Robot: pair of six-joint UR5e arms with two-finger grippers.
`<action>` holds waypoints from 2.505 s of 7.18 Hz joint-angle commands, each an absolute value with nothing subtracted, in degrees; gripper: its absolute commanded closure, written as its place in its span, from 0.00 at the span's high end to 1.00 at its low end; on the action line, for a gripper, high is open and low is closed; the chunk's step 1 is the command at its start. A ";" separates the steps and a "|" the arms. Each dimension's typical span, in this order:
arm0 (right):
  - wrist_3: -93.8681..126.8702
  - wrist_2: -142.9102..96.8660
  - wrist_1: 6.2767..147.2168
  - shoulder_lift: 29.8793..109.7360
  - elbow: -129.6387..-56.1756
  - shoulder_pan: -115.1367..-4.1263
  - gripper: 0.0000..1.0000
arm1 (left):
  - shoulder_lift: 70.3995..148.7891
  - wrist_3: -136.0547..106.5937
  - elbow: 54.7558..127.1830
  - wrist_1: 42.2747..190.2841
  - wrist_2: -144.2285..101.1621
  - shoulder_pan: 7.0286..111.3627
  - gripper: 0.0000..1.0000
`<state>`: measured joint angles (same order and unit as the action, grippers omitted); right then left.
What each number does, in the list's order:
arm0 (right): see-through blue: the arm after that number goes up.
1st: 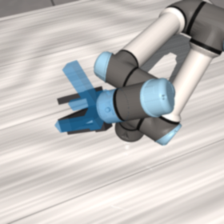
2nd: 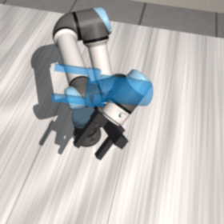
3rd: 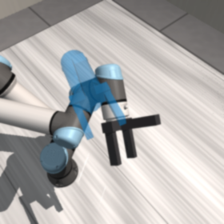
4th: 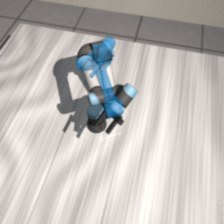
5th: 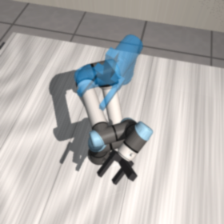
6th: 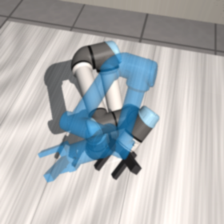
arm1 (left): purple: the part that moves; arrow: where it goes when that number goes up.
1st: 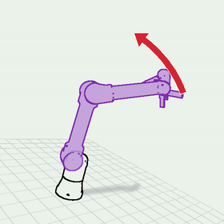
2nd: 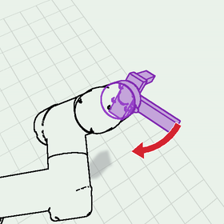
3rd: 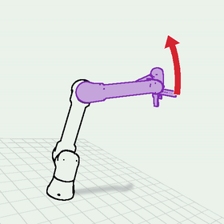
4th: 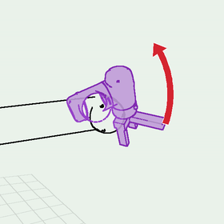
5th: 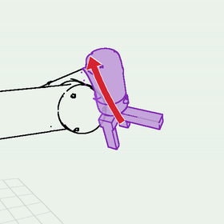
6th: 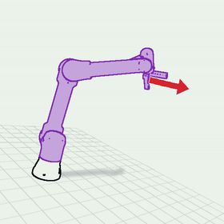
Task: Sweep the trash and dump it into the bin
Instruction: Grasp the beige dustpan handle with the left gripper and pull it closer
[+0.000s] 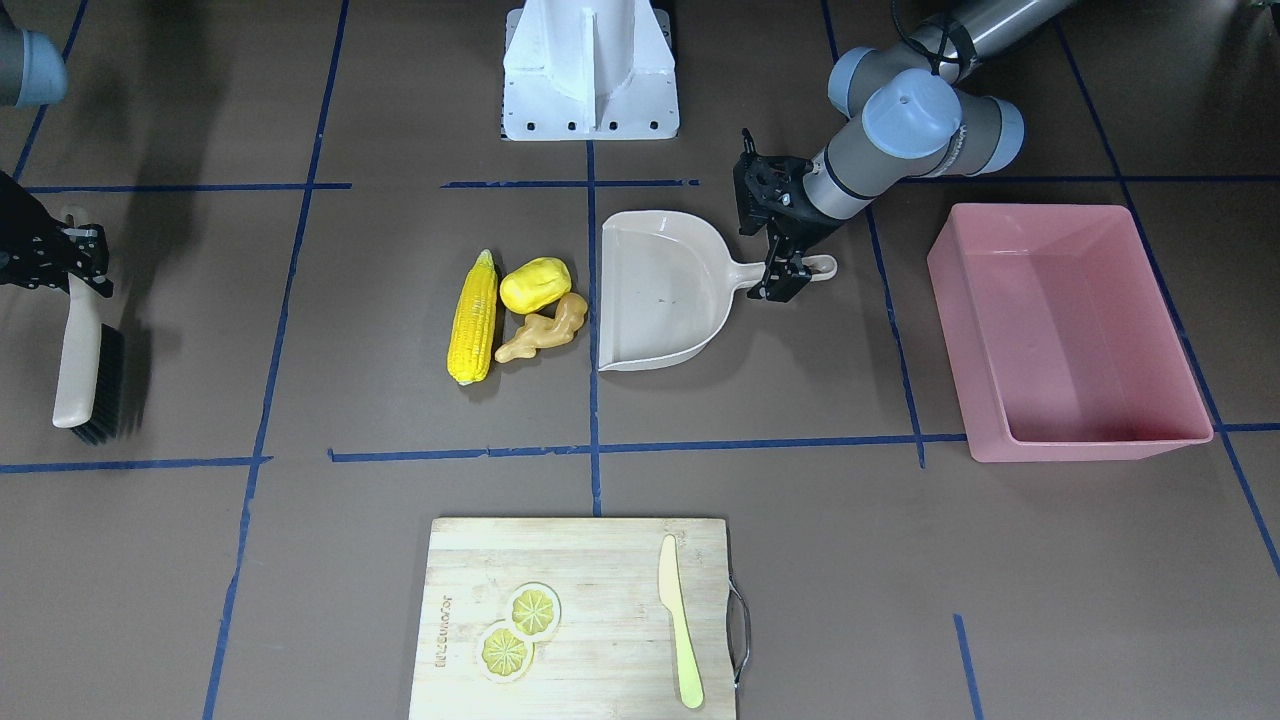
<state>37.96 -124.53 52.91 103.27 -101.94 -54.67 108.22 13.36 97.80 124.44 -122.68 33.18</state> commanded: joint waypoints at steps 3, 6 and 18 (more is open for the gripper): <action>37.88 -124.63 52.91 103.27 -102.04 -54.67 0.00 | 108.10 13.27 97.91 124.37 -122.61 33.22 0.71; 37.97 -124.63 52.91 103.27 -102.13 -54.75 0.00 | 108.28 13.27 98.61 124.19 -122.34 35.06 0.26; 49.95 -124.89 53.26 103.18 -107.20 -51.18 0.00 | 114.61 20.39 98.88 109.34 -122.43 38.77 0.01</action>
<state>44.24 -124.89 53.17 103.23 -104.97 -53.68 114.50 20.43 99.12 109.53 -122.64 39.48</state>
